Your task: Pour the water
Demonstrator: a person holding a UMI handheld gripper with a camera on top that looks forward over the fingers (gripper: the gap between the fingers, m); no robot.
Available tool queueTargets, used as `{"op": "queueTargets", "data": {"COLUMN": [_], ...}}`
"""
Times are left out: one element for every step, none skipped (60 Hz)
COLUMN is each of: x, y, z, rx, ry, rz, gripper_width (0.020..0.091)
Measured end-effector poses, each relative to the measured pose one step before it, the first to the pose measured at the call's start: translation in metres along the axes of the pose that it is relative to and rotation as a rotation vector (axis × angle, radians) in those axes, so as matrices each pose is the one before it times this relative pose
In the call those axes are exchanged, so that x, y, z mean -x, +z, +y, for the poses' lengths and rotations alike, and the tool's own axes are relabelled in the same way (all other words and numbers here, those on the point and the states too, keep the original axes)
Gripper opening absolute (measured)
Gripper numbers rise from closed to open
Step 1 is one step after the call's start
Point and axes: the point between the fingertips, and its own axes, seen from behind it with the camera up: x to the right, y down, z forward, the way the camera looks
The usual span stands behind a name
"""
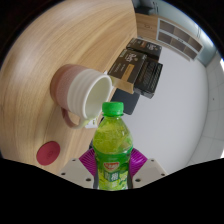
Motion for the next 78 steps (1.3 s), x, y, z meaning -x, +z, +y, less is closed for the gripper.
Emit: {"op": "queueTargets", "data": {"x": [-0.00049, -0.00021, -0.00016, -0.00005, 0.00039, 0.00040, -0.00124, 0.00083, -0.00081, -0.00091, -0.00123, -0.00159, -0.00268, -0.00397, -0.00177, -0.00388, -0.00438, -0.00321, -0.00313, -0.00299, -0.00334, -0.00322, -0.00268, -0.00020, -0.00290, -0.00400, -0.00337, -0.00208, -0.00276, -0.00316, -0.00048, -0.00167, -0.00149, -0.00161, -0.00205, -0.00195, -0.00171, -0.00167, -0.00123, -0.00119, -0.00135, -0.00076, -0.00113, -0.00099, -0.00118, -0.00135, -0.00092, -0.00076, -0.00048, 0.00050, -0.00109, -0.00199, -0.00132, -0.00069, -0.00103, -0.00085, 0.00055, -0.00126, -0.00064, 0.00191, -0.00031, 0.00054, 0.00102, 0.00040, -0.00004, 0.00043, 0.00038, -0.00016, 0.00034, -0.00145, 0.00136, -0.00153, -0.00030, -0.00022, -0.00070, 0.00306, -0.00194, -0.00069], "y": [-0.00129, -0.00143, -0.00164, -0.00199, -0.00211, -0.00254, -0.00432, -0.00256, -0.00062, -0.00258, -0.00258, -0.00259, -0.00238, -0.00195, -0.00836, -0.00146, -0.00090, 0.00021, -0.00287, -0.00182, -0.00181, -0.00155, -0.00110, -0.00697, 0.00647, -0.00031, -0.00077, -0.00024, 0.00006, 0.00009, -0.00118, 0.00082, 0.00142, 0.00128, 0.00129, 0.00184, 0.00183, 0.00155, 0.00161, -0.00114, 0.00245, 0.00298, 0.00249, 0.00262, 0.00254, 0.00228, 0.00219, 0.00195, 0.00163, 0.00044, 0.00195, 0.00067, 0.00166, 0.00185, 0.00189, 0.00068, -0.00064, -0.00063, -0.00056, -0.00078, -0.00130, -0.00034, -0.00023, -0.00033, -0.00046, -0.00020, -0.00020, -0.00013, 0.00014, -0.00112, -0.00012, -0.00107, -0.00054, -0.00076, -0.00077, 0.00144, -0.00192, -0.00155], "z": [0.00138, 0.00084, 0.00065, 0.00064, 0.00031, -0.00046, -0.00139, 0.00017, 0.00252, 0.00168, 0.00122, 0.00115, 0.00201, 0.00336, 0.00000, 0.00208, -0.00071, 0.00014, -0.00074, -0.00031, 0.00061, 0.00108, 0.00101, -0.00137, 0.00202, 0.00023, -0.00008, 0.00086, 0.00144, 0.00124, 0.00044, 0.00103, 0.00161, 0.00217, 0.00302, 0.00314, 0.00294, 0.00329, 0.00289, 0.00186, 0.00313, 0.00356, 0.00418, 0.00430, 0.00452, 0.00469, 0.00414, 0.00379, 0.00376, 0.00450, 0.00416, 0.00535, 0.00488, 0.00478, 0.00547, 0.00628, -0.00743, -0.00038, 0.00372, -0.00184, 0.00041, 0.00112, -0.00080, 0.00031, 0.00029, -0.00050, 0.00046, -0.00016, 0.00027, -0.00041, 0.00089, -0.00012, 0.00068, 0.00056, 0.00119, 0.00281, 0.00190, 0.00292], "rx": [-0.00178, -0.00158, -0.00314, -0.00390, -0.00594, -0.00979, -0.00320, -0.01143, -0.01368, -0.00393, -0.00589, -0.00720, -0.00293, 0.00327, 0.01660, -0.00852, -0.01203, -0.02104, -0.01515, -0.01186, -0.00737, -0.00506, -0.00744, -0.00676, -0.01561, -0.01423, -0.01685, -0.01364, -0.01102, -0.01075, -0.01182, -0.01567, -0.01163, -0.00865, -0.00605, -0.00486, -0.00465, -0.00380, -0.00444, -0.00386, -0.00201, 0.00005, 0.00157, 0.00143, 0.00194, 0.00275, 0.00138, 0.00017, -0.00020, 0.00142, 0.00266, 0.00472, 0.00356, 0.00389, 0.00566, 0.00822, -0.03612, -0.01202, 0.00556, -0.00498, -0.00589, 0.00066, -0.00646, -0.00266, -0.00220, -0.00338, 0.00070, -0.00023, 0.00050, 0.00328, 0.00274, 0.00659, 0.00544, 0.00571, 0.00940, 0.01202, 0.01255, 0.01570], "ry": [0.0225, 0.0284, 0.0352, 0.0424, 0.0480, 0.0519, 0.0473, 0.0547, 0.0597, 0.0597, 0.0597, 0.0591, 0.0596, 0.0595, 0.0550, 0.0599, 0.0611, 0.0615, 0.0632, 0.0634, 0.0633, 0.0622, 0.0615, 0.0601, 0.0619, 0.0604, 0.0568, 0.0524, 0.0464, 0.0391, 0.0339, 0.0300, 0.0266, 0.0254, 0.0248, 0.0237, 0.0230, 0.0215, 0.0207, 0.0192, 0.0165, 0.0156, 0.0145, 0.0122, 0.0109, 0.0095, 0.0086, 0.0069, 0.0048, 0.0045, 0.0033, 0.0025, 0.0004, -0.0017, -0.0033, -0.0041, 0.0028, -0.0035, -0.0078, -0.0097, -0.0109, -0.0107, -0.0048, -0.0022, -0.0025, -0.0013, -0.0011, 0.0003, 0.0015, 0.0029, 0.0040, 0.0050, 0.0050, 0.0025, 0.0001, -0.0001, 0.0029, 0.0034], "rz": [-0.00658, -0.00603, -0.00792, -0.01024, -0.01182, -0.01381, -0.00062, -0.01906, -0.02316, -0.01261, -0.01132, -0.01038, -0.00582, 0.00013, 0.02494, -0.00179, -0.00998, -0.01428, -0.00956, -0.00819, -0.00504, -0.00389, -0.00652, 0.01520, -0.02057, -0.00430, -0.00612, -0.00484, -0.00340, -0.00101, 0.00523, -0.00124, -0.00255, -0.00261, 0.00042, 0.00243, 0.00281, 0.00162, 0.00068, 0.00295, 0.00285, 0.00130, -0.00026, -0.00006, 0.00127, 0.00238, 0.00208, 0.00108, -0.00014, 0.00143, -0.00020, 0.00173, 0.00301, 0.00304, 0.00370, 0.00331, -0.00099, 0.00410, 0.00606, -0.00180, -0.00169, 0.00159, 0.00134, 0.00327, 0.00534, 0.00321, 0.00189, 0.00314, 0.00135, 0.00003, 0.00001, -0.00082, -0.00053, -0.00096, 0.00004, 0.00274, -0.00133, 0.00014], "gripper_width": [0.0385, 0.0383, 0.0383, 0.0382, 0.0384, 0.0393, 0.0403, 0.0402, 0.0401, 0.0403, 0.0404, 0.0406, 0.0405, 0.0403, 0.0405, 0.0405, 0.0406, 0.0405, 0.0405, 0.0404, 0.0405, 0.0406, 0.0406, 0.0405, 0.0406, 0.0405, 0.0404, 0.0405, 0.0405, 0.0404, 0.0404, 0.0404, 0.0405, 0.0404, 0.0404, 0.0403, 0.0403, 0.0403, 0.0403, 0.0404, 0.0404, 0.0403, 0.0403, 0.0403, 0.0404, 0.0404, 0.0404, 0.0404, 0.0404, 0.0415, 0.0415, 0.0415, 0.0415, 0.0414, 0.0414, 0.0417, 0.0420, 0.0420, 0.0419, 0.0419, 0.0418, 0.0420, 0.0423, 0.0431, 0.0431, 0.0440, 0.0443, 0.0453, 0.0468, 0.0480, 0.0493, 0.0502, 0.0513, 0.0521, 0.0528, 0.0538, 0.0554, 0.0573]}}
